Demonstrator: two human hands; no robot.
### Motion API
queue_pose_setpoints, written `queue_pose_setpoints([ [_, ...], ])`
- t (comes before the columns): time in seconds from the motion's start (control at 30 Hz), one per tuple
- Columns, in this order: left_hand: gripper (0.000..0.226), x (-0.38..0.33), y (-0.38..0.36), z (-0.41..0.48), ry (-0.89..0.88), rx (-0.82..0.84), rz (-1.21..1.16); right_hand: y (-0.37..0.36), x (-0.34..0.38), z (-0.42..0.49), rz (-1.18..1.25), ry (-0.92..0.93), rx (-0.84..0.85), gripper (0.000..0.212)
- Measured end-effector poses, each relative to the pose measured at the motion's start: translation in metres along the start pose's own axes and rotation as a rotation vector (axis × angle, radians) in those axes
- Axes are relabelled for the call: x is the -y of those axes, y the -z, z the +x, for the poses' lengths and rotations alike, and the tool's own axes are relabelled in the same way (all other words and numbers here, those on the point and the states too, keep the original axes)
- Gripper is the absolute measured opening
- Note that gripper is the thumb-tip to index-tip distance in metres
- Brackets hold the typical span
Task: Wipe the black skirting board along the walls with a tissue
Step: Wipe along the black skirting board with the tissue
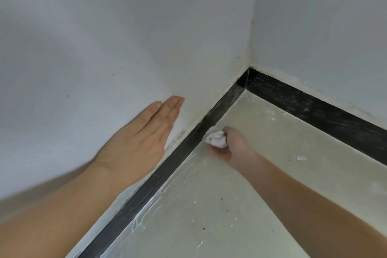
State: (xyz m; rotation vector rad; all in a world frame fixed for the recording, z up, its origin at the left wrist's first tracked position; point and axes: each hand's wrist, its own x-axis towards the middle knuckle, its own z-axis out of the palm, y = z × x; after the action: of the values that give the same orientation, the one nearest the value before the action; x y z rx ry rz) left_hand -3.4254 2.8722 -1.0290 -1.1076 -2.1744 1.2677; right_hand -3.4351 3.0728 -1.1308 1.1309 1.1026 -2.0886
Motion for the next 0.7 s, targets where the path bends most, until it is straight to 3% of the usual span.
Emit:
queue_pose_setpoints([
  [0.13,0.063,0.000,-0.002,-0.002,-0.026,-0.021,0.016,-0.032,-0.050,-0.020,-0.143,-0.159,0.282,0.021],
  [0.2,0.062,0.001,-0.001,-0.001,-0.021,-0.016,0.004,-0.040,-0.041,-0.016,-0.098,-0.148,0.234,0.023],
  [0.37,0.060,0.000,-0.002,-0.001,-0.023,0.003,-0.023,-0.031,0.004,0.009,-0.052,0.094,0.107,0.039],
  [0.5,0.062,0.002,0.000,-0.001,-0.025,-0.007,-0.047,-0.008,0.055,0.023,0.066,0.247,-0.017,0.015],
  [0.63,0.060,0.003,0.002,0.000,-0.036,0.013,-0.053,0.019,0.088,0.034,0.197,0.200,-0.127,0.021],
  [0.7,0.059,0.003,0.004,0.000,-0.037,0.042,-0.047,0.022,0.077,0.032,0.094,0.130,-0.131,0.026],
])
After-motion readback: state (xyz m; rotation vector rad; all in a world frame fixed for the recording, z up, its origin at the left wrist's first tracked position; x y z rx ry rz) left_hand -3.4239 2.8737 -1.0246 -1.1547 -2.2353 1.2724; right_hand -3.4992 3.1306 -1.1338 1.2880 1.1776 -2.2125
